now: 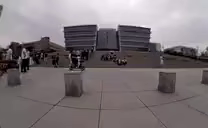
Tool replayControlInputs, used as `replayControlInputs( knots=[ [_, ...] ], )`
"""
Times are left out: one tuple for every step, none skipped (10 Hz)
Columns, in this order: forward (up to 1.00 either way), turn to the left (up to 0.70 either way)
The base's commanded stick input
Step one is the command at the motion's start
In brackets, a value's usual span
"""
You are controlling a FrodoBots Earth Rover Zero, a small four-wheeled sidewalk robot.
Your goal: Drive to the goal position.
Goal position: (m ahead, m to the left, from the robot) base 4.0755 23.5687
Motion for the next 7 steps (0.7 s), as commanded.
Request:
replayControlInputs(
  knots=[
    [0.7,-0.14],
    [0.7,-0.14],
    [0.7,-0.14],
    [0.7,-0.14],
    [0.7,-0.14],
    [0.7,-0.14],
    [0.7,-0.14]
  ],
)
